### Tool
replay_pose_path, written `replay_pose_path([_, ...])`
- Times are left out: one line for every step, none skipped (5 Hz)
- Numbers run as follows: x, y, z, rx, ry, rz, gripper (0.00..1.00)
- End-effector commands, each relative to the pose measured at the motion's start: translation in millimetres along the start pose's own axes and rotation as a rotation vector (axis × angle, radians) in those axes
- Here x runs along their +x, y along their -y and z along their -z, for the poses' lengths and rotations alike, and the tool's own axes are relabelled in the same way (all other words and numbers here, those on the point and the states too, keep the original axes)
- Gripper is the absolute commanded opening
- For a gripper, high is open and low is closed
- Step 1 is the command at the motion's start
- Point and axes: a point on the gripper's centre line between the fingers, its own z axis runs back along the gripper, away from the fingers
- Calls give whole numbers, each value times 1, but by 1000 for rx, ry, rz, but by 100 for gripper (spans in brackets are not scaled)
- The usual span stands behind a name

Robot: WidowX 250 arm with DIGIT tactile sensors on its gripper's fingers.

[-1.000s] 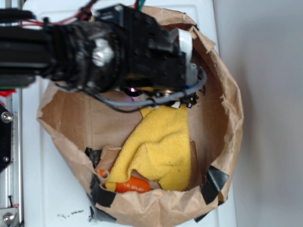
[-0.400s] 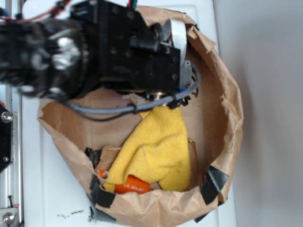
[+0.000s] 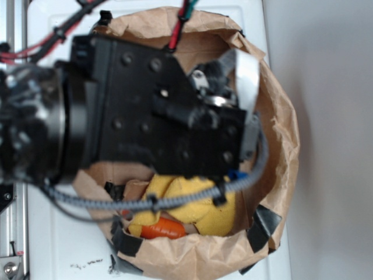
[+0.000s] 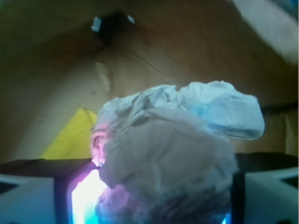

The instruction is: Grab the white paper.

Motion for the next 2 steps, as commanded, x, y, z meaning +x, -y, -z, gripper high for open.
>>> replay_pose_path([19, -21, -50, -135, -34, 47, 0])
replay_pose_path([20, -28, -53, -103, 16, 24, 0])
